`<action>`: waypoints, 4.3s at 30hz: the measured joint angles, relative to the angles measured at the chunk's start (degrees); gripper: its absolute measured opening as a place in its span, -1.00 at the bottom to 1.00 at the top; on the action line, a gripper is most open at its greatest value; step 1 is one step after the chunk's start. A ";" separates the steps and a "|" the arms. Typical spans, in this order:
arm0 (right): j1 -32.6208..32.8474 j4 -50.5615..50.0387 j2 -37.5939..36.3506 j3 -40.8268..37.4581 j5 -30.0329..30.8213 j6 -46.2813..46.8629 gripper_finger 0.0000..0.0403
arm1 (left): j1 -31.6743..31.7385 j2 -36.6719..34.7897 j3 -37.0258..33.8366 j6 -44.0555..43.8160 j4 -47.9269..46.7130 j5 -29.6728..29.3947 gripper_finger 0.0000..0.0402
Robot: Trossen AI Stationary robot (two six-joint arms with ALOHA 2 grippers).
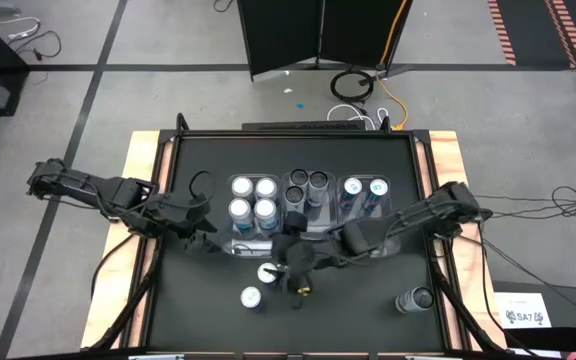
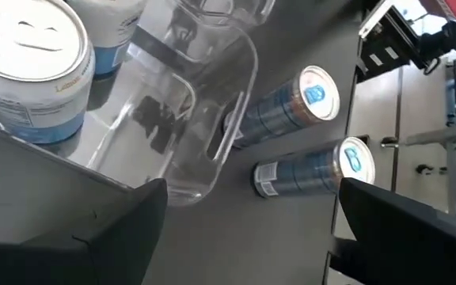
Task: Sort soda cans
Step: Put the top blue soda can into the right transparent bin
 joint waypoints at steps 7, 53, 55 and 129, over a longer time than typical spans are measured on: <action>-1.29 -23.13 17.53 24.40 -6.50 -4.46 0.87 | -0.18 -0.53 0.00 1.23 -1.69 0.12 0.90; -1.42 -28.72 27.16 29.40 -13.12 6.17 0.09 | -0.18 -0.48 -0.02 4.53 -3.47 0.37 0.90; -1.19 -30.72 27.16 30.22 -13.48 7.17 0.09 | -0.18 -0.48 -0.02 4.55 -3.47 0.37 0.90; -5.47 -33.49 -37.17 -50.43 4.04 52.65 0.18 | -0.18 -0.44 -0.04 7.04 -3.27 0.33 0.90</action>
